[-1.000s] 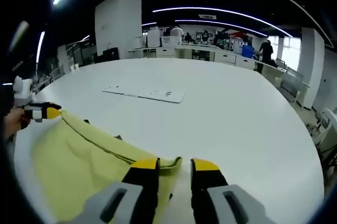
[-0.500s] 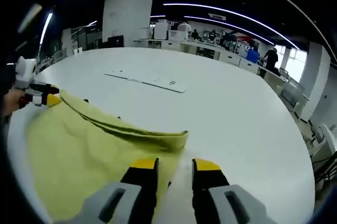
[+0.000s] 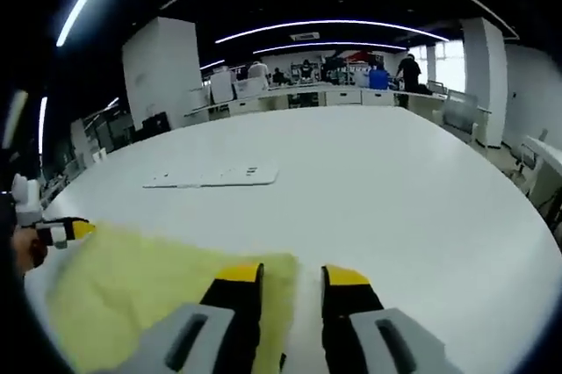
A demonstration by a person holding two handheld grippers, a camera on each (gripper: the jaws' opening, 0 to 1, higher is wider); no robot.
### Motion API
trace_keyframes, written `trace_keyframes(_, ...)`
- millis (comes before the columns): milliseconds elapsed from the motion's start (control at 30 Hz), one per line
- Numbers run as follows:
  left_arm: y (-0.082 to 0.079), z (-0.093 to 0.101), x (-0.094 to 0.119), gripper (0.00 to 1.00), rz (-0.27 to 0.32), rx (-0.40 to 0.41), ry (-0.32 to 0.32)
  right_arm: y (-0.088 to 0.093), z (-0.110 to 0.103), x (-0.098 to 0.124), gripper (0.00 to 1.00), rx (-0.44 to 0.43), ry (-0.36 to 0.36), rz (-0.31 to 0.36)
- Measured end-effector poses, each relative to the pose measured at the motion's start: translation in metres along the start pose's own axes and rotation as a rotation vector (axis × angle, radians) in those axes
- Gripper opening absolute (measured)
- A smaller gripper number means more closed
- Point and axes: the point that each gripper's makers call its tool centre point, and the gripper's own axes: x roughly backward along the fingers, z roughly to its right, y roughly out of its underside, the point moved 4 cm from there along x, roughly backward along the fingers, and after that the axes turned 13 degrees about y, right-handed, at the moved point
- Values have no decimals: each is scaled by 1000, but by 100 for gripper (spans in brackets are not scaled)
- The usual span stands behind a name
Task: Fold the garment on the visible template until the final outline fits inside the template.
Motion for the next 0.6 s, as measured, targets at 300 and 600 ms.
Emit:
trace_keyframes(300,-12,16,28,59,25,12,60,0,-5,27,46,30,-83,-47)
trace_keyframes(600,-14,30,59,77,5,-69,169,2,-11,64,64,62,-198,-78)
